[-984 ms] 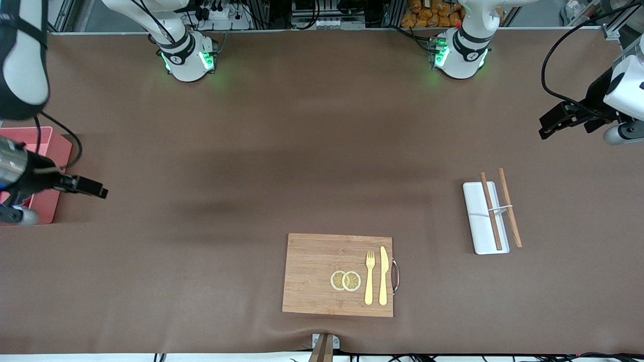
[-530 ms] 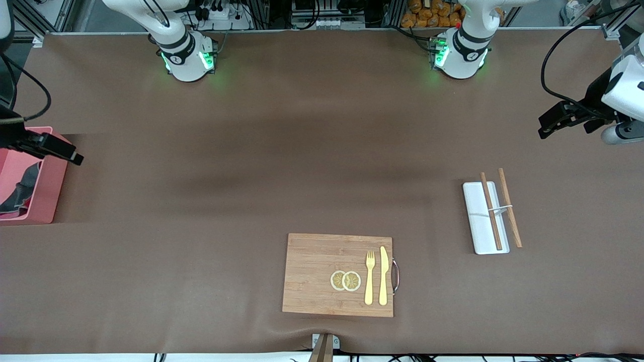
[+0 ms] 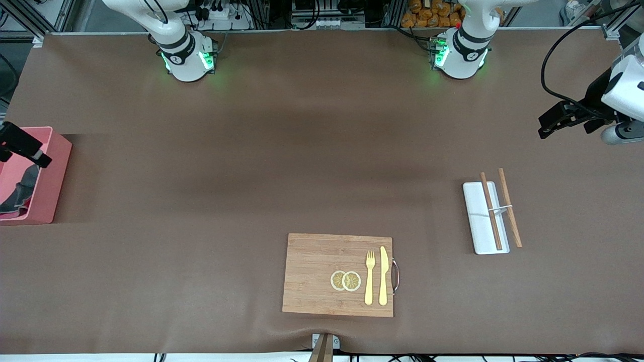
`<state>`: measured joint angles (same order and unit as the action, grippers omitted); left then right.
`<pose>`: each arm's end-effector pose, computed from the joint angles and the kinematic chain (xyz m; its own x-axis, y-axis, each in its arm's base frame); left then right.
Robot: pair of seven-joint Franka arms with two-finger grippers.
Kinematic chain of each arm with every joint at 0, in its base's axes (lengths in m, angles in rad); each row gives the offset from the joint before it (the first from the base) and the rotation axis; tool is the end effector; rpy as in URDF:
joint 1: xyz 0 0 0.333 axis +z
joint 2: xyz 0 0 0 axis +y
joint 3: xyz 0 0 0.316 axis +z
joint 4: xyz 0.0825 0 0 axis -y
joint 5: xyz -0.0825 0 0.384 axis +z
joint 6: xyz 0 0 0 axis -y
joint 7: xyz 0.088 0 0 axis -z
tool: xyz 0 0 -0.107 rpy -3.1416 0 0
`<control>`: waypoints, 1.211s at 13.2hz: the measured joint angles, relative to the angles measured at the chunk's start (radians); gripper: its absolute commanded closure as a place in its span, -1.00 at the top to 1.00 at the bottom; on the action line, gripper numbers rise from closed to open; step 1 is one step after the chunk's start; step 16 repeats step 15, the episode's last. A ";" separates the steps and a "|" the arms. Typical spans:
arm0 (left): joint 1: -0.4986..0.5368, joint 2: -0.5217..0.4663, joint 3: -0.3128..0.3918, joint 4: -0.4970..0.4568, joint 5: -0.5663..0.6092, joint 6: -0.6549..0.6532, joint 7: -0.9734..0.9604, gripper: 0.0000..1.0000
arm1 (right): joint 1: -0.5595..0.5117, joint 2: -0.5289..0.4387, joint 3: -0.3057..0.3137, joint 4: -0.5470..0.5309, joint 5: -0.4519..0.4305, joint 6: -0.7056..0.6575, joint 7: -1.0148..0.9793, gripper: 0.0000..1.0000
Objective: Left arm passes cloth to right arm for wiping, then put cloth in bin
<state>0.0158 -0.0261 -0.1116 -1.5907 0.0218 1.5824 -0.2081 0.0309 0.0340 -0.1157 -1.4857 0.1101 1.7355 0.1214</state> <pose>0.5453 -0.0509 0.6304 0.9935 0.1118 0.0224 0.1122 -0.9935 -0.0205 0.5801 -0.0379 0.6630 0.9552 -0.2191 0.1990 -0.1957 -0.9719 -0.1309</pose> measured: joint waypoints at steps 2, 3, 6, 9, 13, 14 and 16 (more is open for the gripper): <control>0.000 0.000 0.000 0.004 0.000 0.000 0.002 1.00 | 0.000 0.002 0.001 0.001 0.000 -0.003 -0.004 1.00; 0.000 0.000 0.000 0.005 0.000 0.000 0.004 1.00 | 0.003 0.003 0.003 0.001 -0.001 -0.006 -0.007 1.00; 0.000 0.000 0.000 0.005 0.000 0.000 0.007 1.00 | 0.016 0.004 0.012 0.001 -0.009 -0.014 -0.008 1.00; 0.000 0.000 0.000 0.005 -0.006 0.000 0.008 1.00 | 0.016 0.004 0.013 0.001 -0.015 -0.016 -0.008 1.00; 0.000 0.000 0.000 0.004 -0.030 -0.017 0.008 1.00 | 0.024 0.004 0.016 0.000 -0.097 -0.020 -0.011 1.00; 0.000 0.000 0.000 0.004 -0.034 -0.019 0.008 1.00 | 0.026 0.004 0.017 0.000 -0.099 -0.024 -0.011 1.00; 0.000 0.000 0.000 0.004 -0.036 -0.020 0.008 1.00 | 0.027 0.004 0.018 0.000 -0.101 -0.039 -0.011 1.00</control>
